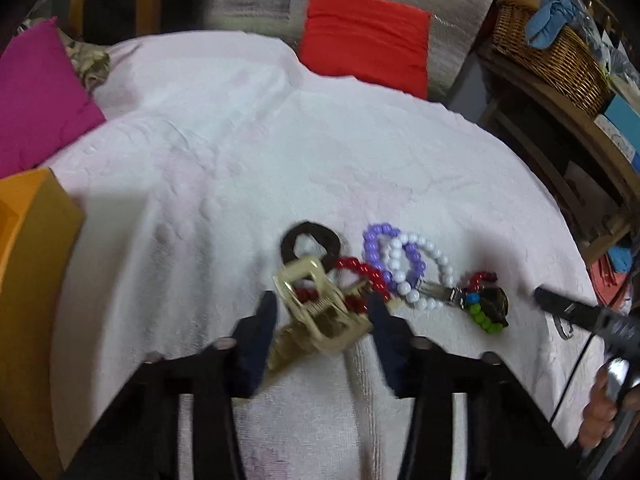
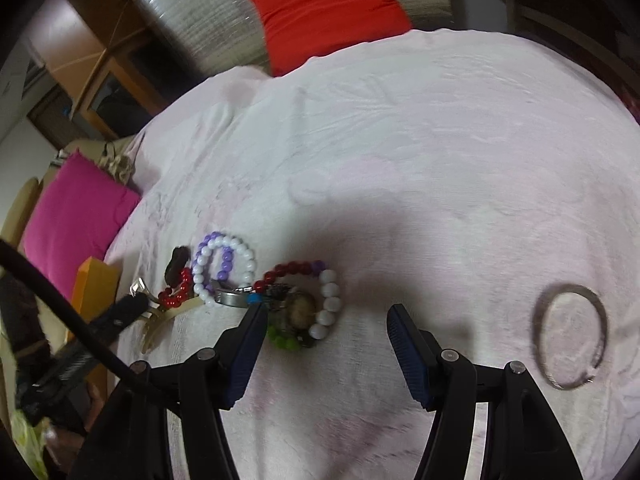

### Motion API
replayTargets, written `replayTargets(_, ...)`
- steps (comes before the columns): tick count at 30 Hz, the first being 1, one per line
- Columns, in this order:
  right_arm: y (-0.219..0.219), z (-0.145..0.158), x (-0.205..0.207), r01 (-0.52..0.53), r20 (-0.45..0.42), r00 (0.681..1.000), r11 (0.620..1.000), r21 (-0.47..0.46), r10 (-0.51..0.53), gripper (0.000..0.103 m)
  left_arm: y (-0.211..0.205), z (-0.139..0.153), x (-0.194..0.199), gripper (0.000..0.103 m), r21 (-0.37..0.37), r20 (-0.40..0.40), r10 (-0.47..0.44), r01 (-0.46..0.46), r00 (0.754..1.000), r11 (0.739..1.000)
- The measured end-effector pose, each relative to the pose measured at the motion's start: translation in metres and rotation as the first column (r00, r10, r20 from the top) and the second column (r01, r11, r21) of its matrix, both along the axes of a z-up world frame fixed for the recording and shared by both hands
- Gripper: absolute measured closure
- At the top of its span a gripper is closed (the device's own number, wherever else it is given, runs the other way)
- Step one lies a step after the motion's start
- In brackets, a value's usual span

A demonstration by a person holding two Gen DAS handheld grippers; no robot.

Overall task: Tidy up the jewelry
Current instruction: 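Grasp the gold claw clip with the left tool while the right tool grasps the silver bangle, then carry the clip and bangle into the orange box and open both tools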

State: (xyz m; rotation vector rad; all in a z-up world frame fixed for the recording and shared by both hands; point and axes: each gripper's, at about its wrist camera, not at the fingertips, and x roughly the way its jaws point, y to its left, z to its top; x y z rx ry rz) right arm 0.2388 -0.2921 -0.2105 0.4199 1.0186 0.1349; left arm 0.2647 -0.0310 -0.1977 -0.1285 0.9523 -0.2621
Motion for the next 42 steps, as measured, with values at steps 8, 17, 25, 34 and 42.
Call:
replayTargets(8,-0.089,0.026,-0.030,0.214,0.022,0.977,0.977,-0.012,-0.214,0.037,0.003,0.006,-0.017,0.061,0.005,0.031,-0.047,0.047,0.998,0.999)
replayTargets(17,-0.135,-0.004,-0.045,0.329,-0.096,0.936,0.940,-0.092,-0.338,0.037,0.018,0.025,-0.047,0.061,-0.031,0.055,-0.072,0.074,0.996,0.997)
replayTargets(25,-0.101,-0.004,-0.034,0.226,-0.094,0.965,0.959,-0.172,-0.244,0.025,0.035,0.034,-0.059,0.061,-0.008,0.057,-0.023,0.024,0.998,1.000)
replayTargets(34,-0.073,-0.007,-0.043,0.210,-0.040,0.969,0.902,-0.378,-0.242,0.040,0.043,0.050,-0.074,0.061,0.006,0.095,-0.008,0.007,0.995,1.000)
replayTargets(42,-0.039,0.034,-0.067,0.164,0.082,0.985,0.963,-0.214,-0.150,0.040,0.085,0.099,-0.128,0.061,-0.006,0.230,0.078,-0.078,0.970,0.997)
